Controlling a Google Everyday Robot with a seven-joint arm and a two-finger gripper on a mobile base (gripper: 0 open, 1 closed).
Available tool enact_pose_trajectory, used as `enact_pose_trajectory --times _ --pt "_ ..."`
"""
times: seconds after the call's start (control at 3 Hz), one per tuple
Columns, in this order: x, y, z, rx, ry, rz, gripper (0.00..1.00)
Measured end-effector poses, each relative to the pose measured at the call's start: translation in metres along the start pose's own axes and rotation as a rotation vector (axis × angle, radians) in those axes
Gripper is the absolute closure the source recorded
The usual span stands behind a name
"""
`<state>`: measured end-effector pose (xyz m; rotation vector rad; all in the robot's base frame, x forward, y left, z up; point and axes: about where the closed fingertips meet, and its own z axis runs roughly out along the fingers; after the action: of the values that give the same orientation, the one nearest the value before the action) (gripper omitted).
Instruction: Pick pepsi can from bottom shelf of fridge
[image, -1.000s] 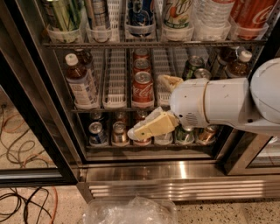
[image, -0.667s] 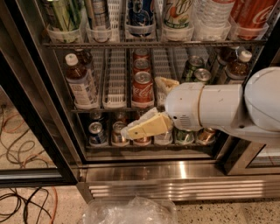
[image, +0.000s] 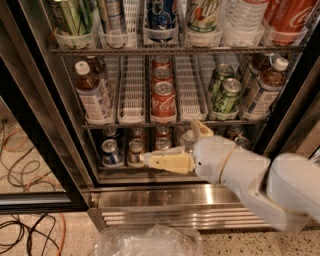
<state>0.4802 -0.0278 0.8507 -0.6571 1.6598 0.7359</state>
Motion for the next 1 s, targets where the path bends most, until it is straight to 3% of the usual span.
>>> enact_pose_trajectory --times 0.33,0.67,1.0 --pt "0.040 -0.017 -0.020 0.127 -0.090 0.155 0.00" --pt "0.038 -0.043 -0.051 0.264 -0.193 0.223 0.00" --pt "0.029 -0.043 -0.049 0.280 -0.223 0.206 0.00"
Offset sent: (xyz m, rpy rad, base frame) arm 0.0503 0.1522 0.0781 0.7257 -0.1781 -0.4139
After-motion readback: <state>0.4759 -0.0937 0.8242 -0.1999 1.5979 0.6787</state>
